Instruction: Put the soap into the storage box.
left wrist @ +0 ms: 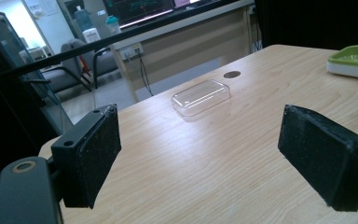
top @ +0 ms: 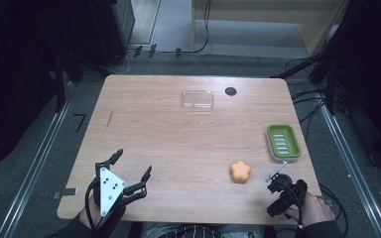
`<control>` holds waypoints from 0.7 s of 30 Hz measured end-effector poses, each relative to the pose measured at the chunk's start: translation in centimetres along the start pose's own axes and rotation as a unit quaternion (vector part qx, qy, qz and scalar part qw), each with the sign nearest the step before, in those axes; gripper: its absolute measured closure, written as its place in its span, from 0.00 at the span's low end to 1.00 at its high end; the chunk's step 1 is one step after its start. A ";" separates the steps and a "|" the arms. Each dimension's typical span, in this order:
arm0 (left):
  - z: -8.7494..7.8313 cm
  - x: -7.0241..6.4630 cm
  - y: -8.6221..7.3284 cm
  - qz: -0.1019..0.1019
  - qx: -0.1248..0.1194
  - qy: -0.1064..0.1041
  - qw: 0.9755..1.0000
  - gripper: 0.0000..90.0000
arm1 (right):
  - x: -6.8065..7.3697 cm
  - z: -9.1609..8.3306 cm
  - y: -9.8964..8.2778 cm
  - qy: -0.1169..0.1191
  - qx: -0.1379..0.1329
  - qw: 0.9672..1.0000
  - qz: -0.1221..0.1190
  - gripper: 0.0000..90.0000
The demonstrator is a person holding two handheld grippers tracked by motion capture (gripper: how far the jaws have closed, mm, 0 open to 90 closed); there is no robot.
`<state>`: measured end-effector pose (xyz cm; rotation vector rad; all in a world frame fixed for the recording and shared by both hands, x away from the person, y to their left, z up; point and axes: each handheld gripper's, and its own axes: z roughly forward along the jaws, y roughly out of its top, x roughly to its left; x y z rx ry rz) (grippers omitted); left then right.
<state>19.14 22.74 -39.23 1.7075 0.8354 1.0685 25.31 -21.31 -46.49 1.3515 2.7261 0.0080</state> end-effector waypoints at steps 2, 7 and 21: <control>0.0 0.0 0.0 0.000 -0.001 0.001 1.000 0.15 | 0.1 0.0 0.0 -0.003 -0.003 1.000 -0.003 0.08; 0.0 0.1 -0.1 -0.001 -0.001 0.001 1.000 0.15 | 0.3 -0.1 0.3 -0.004 -0.011 1.000 -0.018 0.07; 0.1 -0.2 0.1 0.005 0.001 0.000 1.000 0.15 | 0.7 -0.5 1.8 -0.016 -0.039 0.998 -0.054 0.04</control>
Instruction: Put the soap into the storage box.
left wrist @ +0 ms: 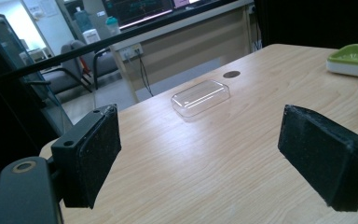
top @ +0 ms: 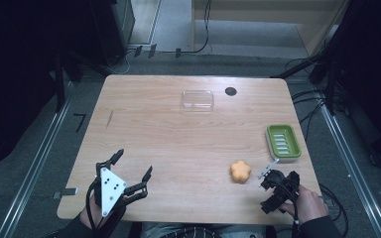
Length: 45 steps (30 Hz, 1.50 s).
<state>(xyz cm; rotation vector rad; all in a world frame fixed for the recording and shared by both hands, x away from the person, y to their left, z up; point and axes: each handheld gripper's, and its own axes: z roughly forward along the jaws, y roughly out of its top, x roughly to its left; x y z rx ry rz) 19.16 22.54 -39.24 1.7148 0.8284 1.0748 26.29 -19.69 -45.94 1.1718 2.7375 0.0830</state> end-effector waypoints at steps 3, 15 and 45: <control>0.0 0.1 0.0 -0.003 -0.001 0.000 1.000 0.15 | -0.2 0.0 0.5 0.003 -0.007 1.000 -0.006 0.03; 0.3 0.2 0.0 -0.006 0.002 -0.002 1.000 0.15 | -0.3 0.1 2.6 0.016 -0.017 0.999 -0.028 0.01; 0.7 0.0 0.1 -0.002 0.000 -0.011 1.000 0.15 | -0.3 0.6 7.1 0.030 -0.047 0.996 -0.076 0.09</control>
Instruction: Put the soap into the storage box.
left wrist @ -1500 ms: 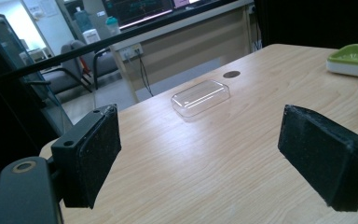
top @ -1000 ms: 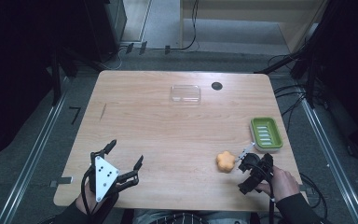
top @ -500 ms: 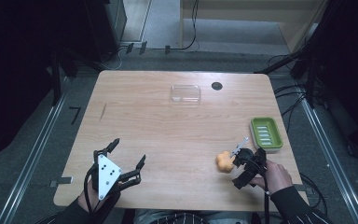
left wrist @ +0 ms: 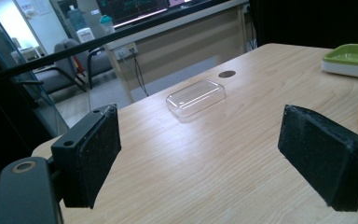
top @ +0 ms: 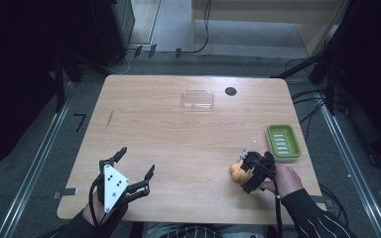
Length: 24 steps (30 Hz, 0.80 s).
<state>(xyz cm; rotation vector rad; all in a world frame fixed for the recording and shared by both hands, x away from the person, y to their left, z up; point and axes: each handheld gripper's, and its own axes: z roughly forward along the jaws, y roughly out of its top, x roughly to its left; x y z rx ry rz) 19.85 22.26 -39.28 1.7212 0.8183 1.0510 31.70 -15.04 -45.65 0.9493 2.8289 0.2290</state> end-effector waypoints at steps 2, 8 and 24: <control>0.0 0.0 0.0 -0.001 0.000 0.001 1.000 0.15 | 0.0 0.1 0.2 -0.001 0.001 1.000 -0.005 0.16; 0.0 0.0 0.0 -0.001 0.000 0.000 1.000 0.15 | 0.0 0.3 1.0 -0.006 -0.007 1.000 -0.026 0.26; -0.1 0.0 0.0 -0.002 -0.001 0.001 1.000 0.15 | 0.7 0.7 1.7 -0.008 0.016 1.000 -0.004 0.37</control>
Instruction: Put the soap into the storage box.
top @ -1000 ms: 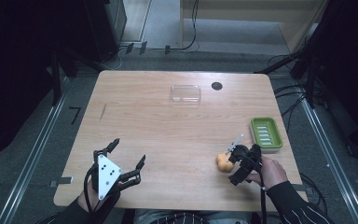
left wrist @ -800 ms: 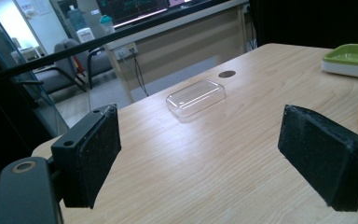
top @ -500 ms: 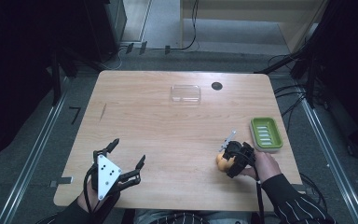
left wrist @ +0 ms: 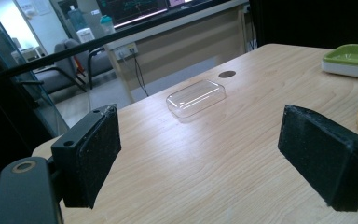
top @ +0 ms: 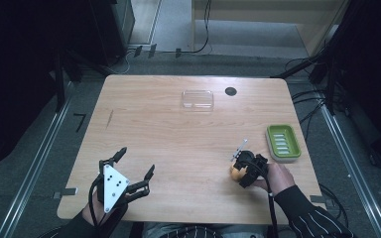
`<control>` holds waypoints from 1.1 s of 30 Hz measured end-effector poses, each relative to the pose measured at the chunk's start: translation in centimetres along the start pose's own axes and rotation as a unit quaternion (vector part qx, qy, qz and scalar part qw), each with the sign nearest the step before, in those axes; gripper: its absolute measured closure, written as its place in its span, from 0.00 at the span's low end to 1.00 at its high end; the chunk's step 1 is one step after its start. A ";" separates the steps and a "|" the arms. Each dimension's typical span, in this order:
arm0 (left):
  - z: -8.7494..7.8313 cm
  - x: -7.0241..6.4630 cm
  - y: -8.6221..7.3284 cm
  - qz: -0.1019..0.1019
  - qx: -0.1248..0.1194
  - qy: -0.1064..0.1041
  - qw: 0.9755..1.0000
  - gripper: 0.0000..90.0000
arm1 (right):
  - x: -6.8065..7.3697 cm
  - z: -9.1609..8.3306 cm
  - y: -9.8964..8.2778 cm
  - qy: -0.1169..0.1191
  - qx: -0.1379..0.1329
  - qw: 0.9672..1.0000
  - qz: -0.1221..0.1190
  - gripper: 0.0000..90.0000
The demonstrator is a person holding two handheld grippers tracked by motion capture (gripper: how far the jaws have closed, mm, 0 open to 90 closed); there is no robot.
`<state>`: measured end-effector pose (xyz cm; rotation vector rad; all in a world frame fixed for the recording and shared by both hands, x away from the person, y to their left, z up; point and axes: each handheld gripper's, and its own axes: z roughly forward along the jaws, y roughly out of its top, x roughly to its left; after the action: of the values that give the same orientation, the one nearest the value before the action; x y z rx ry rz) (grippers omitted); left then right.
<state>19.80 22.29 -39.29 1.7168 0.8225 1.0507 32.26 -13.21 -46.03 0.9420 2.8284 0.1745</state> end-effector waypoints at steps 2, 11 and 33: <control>0.0 0.0 0.0 0.000 0.000 0.000 1.000 0.15 | -0.1 0.1 0.1 0.002 0.006 1.000 -0.001 0.35; 0.0 0.0 0.0 -0.001 -0.001 0.000 1.000 0.15 | 0.0 0.6 0.9 0.003 0.014 1.000 -0.020 0.38; -0.1 0.0 0.0 -0.001 -0.003 0.001 1.000 0.15 | -0.1 -0.3 0.1 -0.011 -0.008 1.000 0.003 0.45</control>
<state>19.76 22.35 -39.28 1.7105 0.8216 1.0515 32.31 -13.22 -45.75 0.9429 2.8009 0.1862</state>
